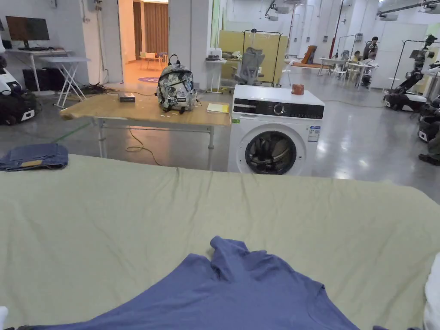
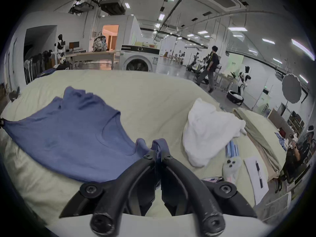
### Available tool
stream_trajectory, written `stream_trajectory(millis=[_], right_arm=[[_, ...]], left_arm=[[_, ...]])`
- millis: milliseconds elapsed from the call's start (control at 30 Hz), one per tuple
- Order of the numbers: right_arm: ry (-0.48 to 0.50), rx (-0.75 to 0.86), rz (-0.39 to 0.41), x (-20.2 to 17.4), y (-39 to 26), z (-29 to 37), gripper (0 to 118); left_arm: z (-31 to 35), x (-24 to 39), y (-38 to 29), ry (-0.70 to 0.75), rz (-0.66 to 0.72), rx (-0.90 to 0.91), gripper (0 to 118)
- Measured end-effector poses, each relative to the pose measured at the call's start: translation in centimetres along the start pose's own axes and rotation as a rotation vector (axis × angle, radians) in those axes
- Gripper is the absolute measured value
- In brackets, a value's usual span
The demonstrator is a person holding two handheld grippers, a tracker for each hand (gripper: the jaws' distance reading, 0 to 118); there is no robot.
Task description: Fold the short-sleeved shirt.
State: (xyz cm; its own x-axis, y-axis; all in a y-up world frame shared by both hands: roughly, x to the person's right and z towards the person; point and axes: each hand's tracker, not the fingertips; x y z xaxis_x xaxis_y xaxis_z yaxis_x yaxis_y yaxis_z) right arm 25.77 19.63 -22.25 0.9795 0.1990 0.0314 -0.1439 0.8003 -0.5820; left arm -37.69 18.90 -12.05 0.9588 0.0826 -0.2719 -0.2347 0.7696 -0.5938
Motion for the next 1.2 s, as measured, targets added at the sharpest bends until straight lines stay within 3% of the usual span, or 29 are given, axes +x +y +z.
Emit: stream_trajectory(millis=[233,300,367,467,533,600,633,700,733,767,800,1000,1200], right_arm=[[0.002,-0.01,-0.005,-0.9,-2.2,-0.1,12],[-0.025,0.01,0.02,-1.5,-2.1,0.3,29],[-0.017,0.043,0.028,-2.3,-1.7,1.1,64],[0.019,0.121,-0.008,-3.6,-0.7,2.0,65],[0.047,0.161,-0.034,-4.8,0.2,2.6,65],[0.092,0.202,-0.069,-6.5,1.1,3.0,61],[0.108,0.22,-0.081,-7.3,1.5,3.1,50],[0.127,0.267,-0.102,-9.3,2.5,3.5,9],[0.132,0.28,-0.102,-10.3,2.9,3.6,1],[0.16,0.296,-0.105,-11.2,3.3,3.8,1],[0.192,0.32,-0.112,-12.1,3.7,4.0,0],[0.205,0.336,-0.121,-16.6,5.2,4.5,0],[0.22,0.354,-0.135,-18.3,5.6,4.9,0]], left_arm=[[-0.3,1.7,-0.5,0.043,-0.067,-0.005,5],[0.3,2.4,-0.1,0.059,-0.079,0.018,13],[0.8,3.3,0.4,0.055,-0.097,0.038,19],[1.0,4.8,0.8,0.061,-0.144,0.084,29],[1.2,6.3,1.3,0.063,-0.145,0.107,30],[1.4,7.9,1.5,0.009,-0.141,0.147,30],[1.5,8.7,1.7,-0.007,-0.135,0.168,30],[1.8,10.7,2.2,-0.049,-0.137,0.219,28],[1.9,11.6,2.3,-0.065,-0.137,0.247,21],[2.0,12.7,2.4,-0.082,-0.133,0.281,6],[2.1,13.8,2.6,-0.086,-0.14,0.287,0],[0.9,17.5,2.8,-0.133,-0.156,0.338,0],[0.3,17.4,3.9,-0.121,-0.13,0.327,0]])
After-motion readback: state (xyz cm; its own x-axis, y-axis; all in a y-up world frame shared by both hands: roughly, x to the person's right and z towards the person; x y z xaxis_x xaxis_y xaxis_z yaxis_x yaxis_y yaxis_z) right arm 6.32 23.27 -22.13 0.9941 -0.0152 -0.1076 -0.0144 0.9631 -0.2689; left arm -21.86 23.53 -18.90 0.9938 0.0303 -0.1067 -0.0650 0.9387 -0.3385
